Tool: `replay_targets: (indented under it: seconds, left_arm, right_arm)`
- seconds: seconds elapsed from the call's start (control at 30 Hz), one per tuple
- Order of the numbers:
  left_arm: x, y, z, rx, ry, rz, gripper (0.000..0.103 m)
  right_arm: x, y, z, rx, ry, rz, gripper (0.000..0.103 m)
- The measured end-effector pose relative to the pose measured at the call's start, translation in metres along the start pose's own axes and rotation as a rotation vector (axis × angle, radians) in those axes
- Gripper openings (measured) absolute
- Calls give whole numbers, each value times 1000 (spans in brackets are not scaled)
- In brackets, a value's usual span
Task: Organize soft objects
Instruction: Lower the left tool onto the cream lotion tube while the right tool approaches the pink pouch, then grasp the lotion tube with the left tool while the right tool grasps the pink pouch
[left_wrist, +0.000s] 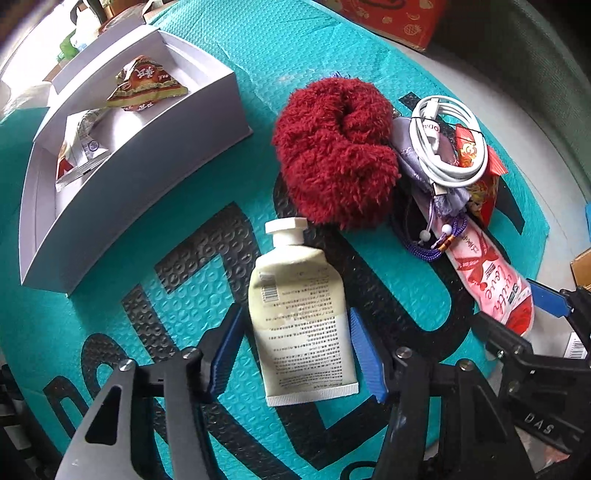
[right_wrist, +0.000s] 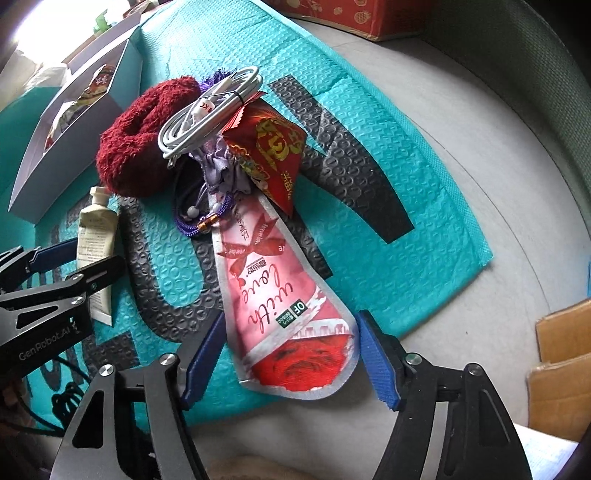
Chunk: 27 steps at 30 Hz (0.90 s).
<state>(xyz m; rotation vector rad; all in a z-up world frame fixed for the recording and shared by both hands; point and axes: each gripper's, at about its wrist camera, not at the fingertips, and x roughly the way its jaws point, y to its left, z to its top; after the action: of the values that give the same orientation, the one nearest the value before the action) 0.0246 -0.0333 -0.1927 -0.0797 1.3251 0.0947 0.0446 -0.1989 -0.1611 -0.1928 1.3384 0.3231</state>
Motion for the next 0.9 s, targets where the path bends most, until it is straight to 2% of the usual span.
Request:
replay_targets:
  seconds: [0.07,0.13,0.2,0.23,0.37,0.43,0.5,0.57,0.63,0.67,0.77,0.8,0.9]
  left_arm:
    - [4,12,-9,-48,21,0,82]
    - [4,20,-14,-65,16,-14,82]
    - [5,21,-17,-35,10,-16,83]
    - [5,22,-19,-30,5,-22,83]
    - [3,25,-21,-3,-5,-26,83]
    - [2,23,-21,15,-12,-27,76]
    - [-2,21,-24,42,-36,-25,56]
    - [-8,10,-20,72,-43,-29,50]
    - [-10,9,-20,79,-44,-28,50]
    - [-11,9,-21,73,-43,-34,50]
    - [-13,8,-24,80,-40,-38,50]
    - [-10,9,-5,84,-37,-37,50]
    - [-12,11,-6,82,-28,-41,49]
  right_arm:
    - [-3,-4,-3,2,-2,10,60]
    - [-3,-14,-3,7,0,34,60]
    - [-2,-19,0,7,9,54,68]
    - [-1,-19,1,8,16,65,75]
    - [0,-15,5,-22,18,32,77]
    - [4,-9,9,-37,15,12,80]
    - [8,-5,14,-35,14,6,84]
    - [9,-3,15,-40,9,-5,84]
    - [10,1,15,-65,-3,-16,79]
    - [9,2,15,-75,-14,-24,70]
    - [6,4,14,-95,-33,-15,58]
    - [7,5,15,-113,-37,-12,57]
    - [3,10,16,-134,-41,-2,48]
